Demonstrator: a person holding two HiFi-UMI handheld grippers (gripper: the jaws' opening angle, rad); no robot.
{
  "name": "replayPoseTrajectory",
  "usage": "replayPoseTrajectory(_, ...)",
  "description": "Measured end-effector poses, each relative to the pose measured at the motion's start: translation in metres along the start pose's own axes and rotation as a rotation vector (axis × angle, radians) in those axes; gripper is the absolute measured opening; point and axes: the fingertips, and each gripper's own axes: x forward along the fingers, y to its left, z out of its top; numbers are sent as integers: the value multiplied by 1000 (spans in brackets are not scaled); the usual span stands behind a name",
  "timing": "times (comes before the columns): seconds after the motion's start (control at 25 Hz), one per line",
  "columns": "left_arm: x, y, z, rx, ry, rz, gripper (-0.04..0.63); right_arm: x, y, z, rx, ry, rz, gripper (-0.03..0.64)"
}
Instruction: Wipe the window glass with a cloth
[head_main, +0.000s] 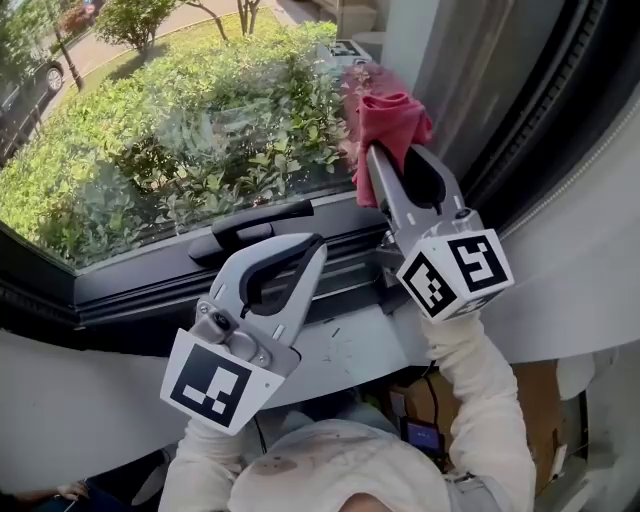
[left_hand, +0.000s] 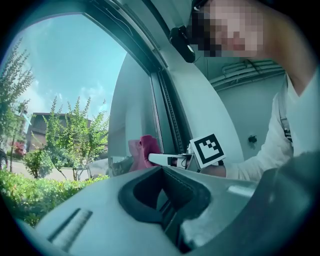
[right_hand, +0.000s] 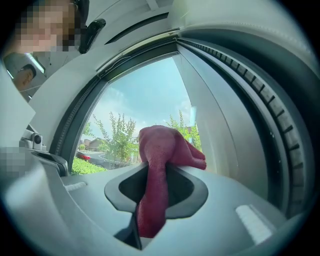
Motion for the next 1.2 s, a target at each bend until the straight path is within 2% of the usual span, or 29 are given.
replayPoseTrajectory(0.48, -43, 29, -1, -12, -23, 40, 0, 28, 84, 5, -62, -18, 79, 106)
replayPoseTrajectory(0.68, -63, 41, -1, -21, -31, 57, 0, 41, 124, 10, -85, -10, 145, 106)
replayPoseTrajectory(0.8, -73, 49, -2, -26, -40, 65, 0, 48, 143, 12, -137, -12, 155, 107)
replayPoseTrajectory(0.92, -83, 54, -3, -30, -43, 71, 0, 51, 152, 13, -169, -17, 151, 107)
replayPoseTrajectory(1.08, -88, 57, -4, -40, -51, 74, 0, 52, 151, 12, -160, -18, 151, 109)
replayPoseTrajectory(1.2, -88, 54, -1, -39, -57, 75, 0, 51, 156, 15, -136, -4, 191, 109)
